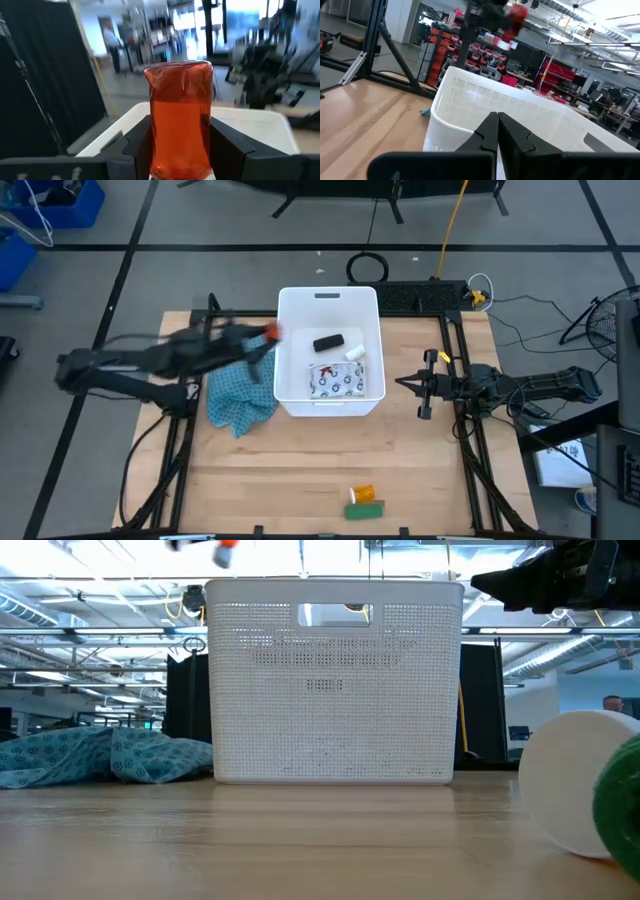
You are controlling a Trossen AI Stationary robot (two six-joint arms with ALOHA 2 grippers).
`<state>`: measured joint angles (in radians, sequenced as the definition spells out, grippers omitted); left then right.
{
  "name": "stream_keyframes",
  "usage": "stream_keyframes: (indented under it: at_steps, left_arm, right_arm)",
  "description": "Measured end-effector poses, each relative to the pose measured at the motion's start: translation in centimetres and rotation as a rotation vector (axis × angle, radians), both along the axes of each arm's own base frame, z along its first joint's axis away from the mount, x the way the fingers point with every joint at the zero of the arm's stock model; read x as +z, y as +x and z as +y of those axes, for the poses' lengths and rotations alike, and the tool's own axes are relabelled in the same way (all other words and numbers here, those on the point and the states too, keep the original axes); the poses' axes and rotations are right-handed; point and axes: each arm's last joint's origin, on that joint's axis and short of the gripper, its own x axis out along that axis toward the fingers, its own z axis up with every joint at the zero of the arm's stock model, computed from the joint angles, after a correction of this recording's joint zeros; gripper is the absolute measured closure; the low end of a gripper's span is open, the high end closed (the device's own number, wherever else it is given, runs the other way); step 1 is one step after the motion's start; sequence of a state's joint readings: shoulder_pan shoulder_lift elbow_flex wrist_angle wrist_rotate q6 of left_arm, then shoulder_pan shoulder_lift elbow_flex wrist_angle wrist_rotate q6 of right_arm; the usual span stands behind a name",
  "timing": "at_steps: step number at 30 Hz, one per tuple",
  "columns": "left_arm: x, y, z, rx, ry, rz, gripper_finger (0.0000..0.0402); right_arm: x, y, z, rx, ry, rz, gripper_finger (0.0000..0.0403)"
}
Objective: Pick & place medical supplies in basket/bin
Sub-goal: Put the red pill bottle into the white bin
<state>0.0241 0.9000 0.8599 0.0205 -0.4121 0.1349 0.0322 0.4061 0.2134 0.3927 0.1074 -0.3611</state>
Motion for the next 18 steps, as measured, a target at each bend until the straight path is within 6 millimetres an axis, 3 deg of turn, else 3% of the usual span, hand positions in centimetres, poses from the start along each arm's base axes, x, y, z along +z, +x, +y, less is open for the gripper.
stream_keyframes:
  at_steps: [4,9,13,18]
  left_arm:
    - [1.2,7.3,2.9,0.001,0.009,0.248,0.0245]
    - [-0.8,14.8,8.7,-0.014,-0.101,0.566,0.0245]
    - [-5.1,18.4,12.7,-0.037,-0.28,0.765,0.0245]
    - [-10.2,20.5,15.3,-0.013,-0.403,0.89,0.0245]
  right_arm:
    - [0.0,0.0,0.0,0.001,0.005,0.001,0.0403]
    - [-0.2,0.0,0.0,0.004,0.032,0.021,0.0403]
    - [-0.5,0.0,0.0,0.004,0.033,0.045,0.0403]
    - [-0.7,0.1,0.0,0.003,0.028,0.069,0.0403]
